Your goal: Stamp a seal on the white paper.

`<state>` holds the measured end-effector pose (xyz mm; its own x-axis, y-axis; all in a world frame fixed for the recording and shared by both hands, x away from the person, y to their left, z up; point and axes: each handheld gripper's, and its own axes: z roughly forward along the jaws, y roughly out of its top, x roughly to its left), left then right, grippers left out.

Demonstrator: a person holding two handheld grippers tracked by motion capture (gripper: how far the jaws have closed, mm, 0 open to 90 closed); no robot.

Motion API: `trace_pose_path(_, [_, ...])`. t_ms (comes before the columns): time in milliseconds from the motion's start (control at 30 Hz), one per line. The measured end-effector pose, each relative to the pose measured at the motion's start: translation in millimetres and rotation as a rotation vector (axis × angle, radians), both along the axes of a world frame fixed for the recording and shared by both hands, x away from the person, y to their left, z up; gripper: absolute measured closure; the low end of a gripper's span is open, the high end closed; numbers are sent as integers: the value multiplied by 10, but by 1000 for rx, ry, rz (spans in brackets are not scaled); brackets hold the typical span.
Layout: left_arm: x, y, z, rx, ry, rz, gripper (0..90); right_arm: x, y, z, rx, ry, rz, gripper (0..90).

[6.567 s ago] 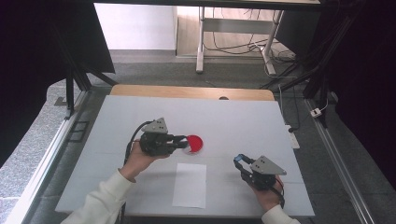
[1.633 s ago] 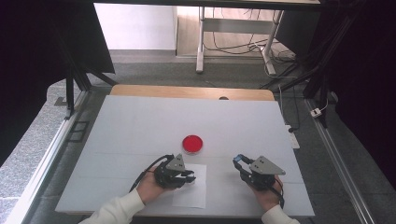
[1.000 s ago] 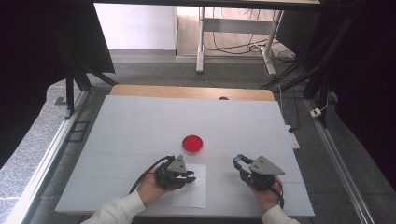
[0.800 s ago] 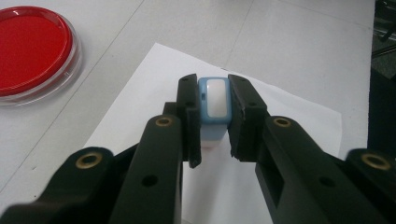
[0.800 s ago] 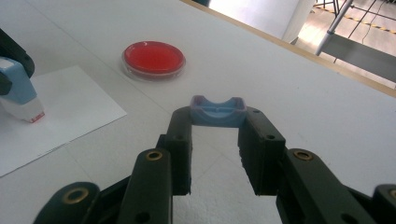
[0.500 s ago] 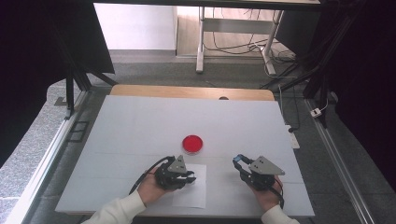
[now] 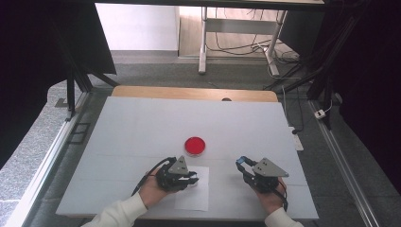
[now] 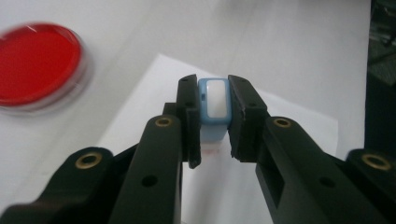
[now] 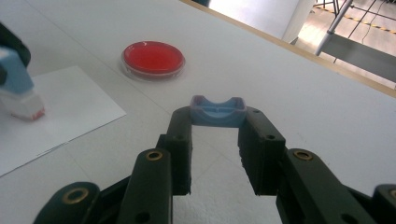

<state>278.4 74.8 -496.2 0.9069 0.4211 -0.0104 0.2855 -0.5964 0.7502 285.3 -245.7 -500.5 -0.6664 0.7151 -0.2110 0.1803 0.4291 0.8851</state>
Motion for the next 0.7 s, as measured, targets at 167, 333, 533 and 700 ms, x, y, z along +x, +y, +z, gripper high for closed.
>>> trace_pose_path(167, [1, 92, 168, -88, -6, 9, 759, 2, 1, 0, -3, -2, 2, 654])
trace_pose_path(333, [16, 141, 206, -117, 13, 11, 758, 0, 6, -3, -2, 0, 3, 653])
trace_pose_path(533, [56, 180, 232, -149, 31, 29, 757, 6, 4, -6, 2, 0, 3, 654])
trace_pose_path(700, [107, 204, 292, -196, 48, 43, 757, 8, 3, -4, 2, -1, 4, 654])
